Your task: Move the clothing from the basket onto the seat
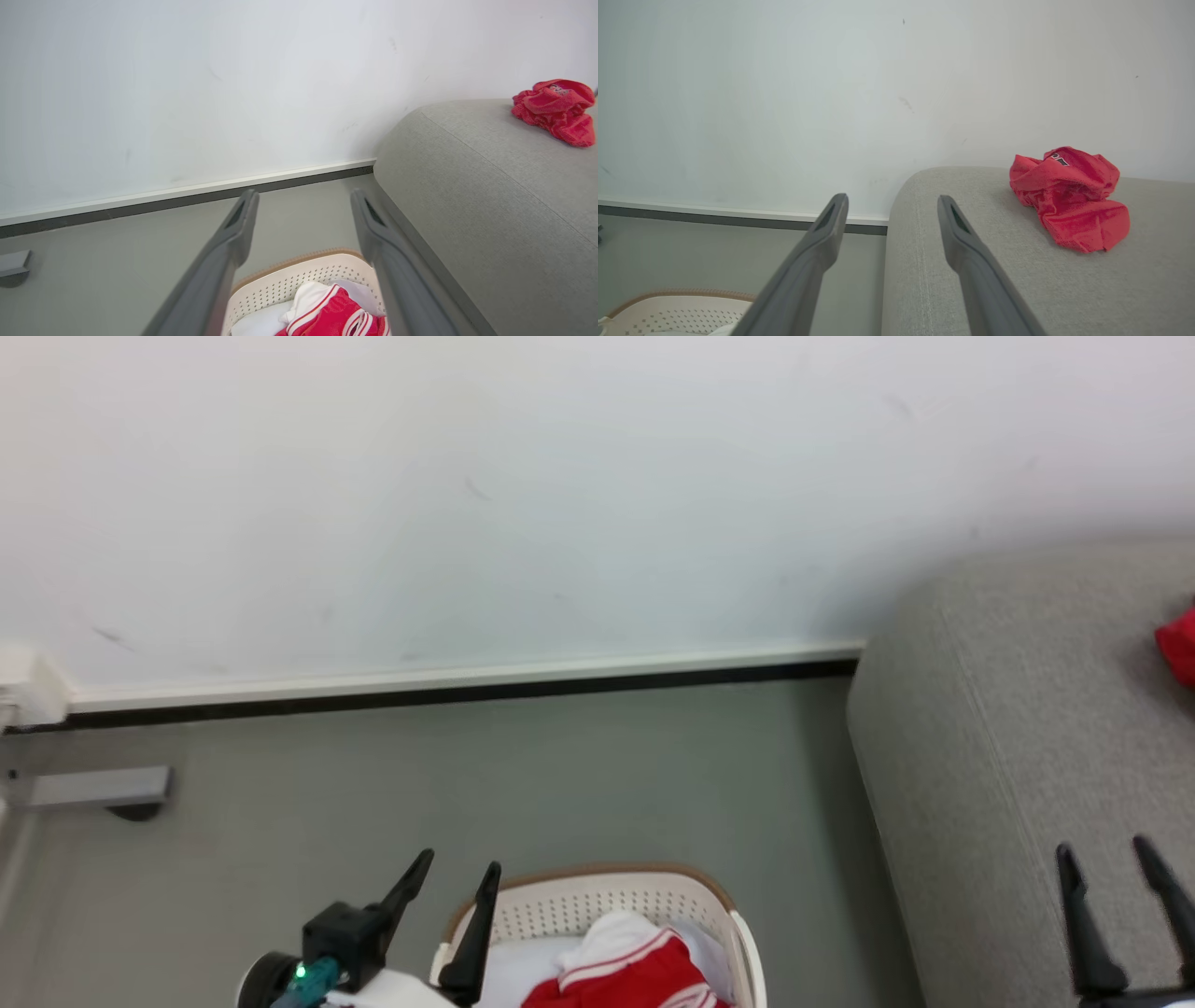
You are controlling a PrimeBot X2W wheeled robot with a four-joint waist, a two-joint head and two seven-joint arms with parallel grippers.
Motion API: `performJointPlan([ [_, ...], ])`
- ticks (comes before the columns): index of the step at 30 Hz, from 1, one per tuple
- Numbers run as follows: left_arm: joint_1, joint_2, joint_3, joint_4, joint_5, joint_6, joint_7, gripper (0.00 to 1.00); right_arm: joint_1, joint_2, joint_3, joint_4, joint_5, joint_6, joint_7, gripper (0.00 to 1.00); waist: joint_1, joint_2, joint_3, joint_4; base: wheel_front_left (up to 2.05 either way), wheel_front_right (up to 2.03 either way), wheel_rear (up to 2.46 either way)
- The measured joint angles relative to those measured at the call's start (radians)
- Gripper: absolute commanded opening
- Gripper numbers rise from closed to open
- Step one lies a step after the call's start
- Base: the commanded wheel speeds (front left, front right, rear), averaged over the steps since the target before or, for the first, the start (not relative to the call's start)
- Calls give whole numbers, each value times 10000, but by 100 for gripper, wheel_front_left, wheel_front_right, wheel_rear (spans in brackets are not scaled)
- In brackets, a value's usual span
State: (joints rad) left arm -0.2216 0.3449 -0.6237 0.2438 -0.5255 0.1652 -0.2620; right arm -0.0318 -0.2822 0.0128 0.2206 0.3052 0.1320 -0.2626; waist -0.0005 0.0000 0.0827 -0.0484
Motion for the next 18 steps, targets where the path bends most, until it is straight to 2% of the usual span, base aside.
performJointPlan([
  [7,1399,-324,1570,-297,761,-125,-21,100,898,957,568,-190,-82,0,0,100,1,0,-827,749,0,0,0],
  [18,2747,-1350,3850,-424,2069,-988,-21,100,1115,1756,761,270,-301,0,2,100,4,0,-1281,1029,0,0,0],
])
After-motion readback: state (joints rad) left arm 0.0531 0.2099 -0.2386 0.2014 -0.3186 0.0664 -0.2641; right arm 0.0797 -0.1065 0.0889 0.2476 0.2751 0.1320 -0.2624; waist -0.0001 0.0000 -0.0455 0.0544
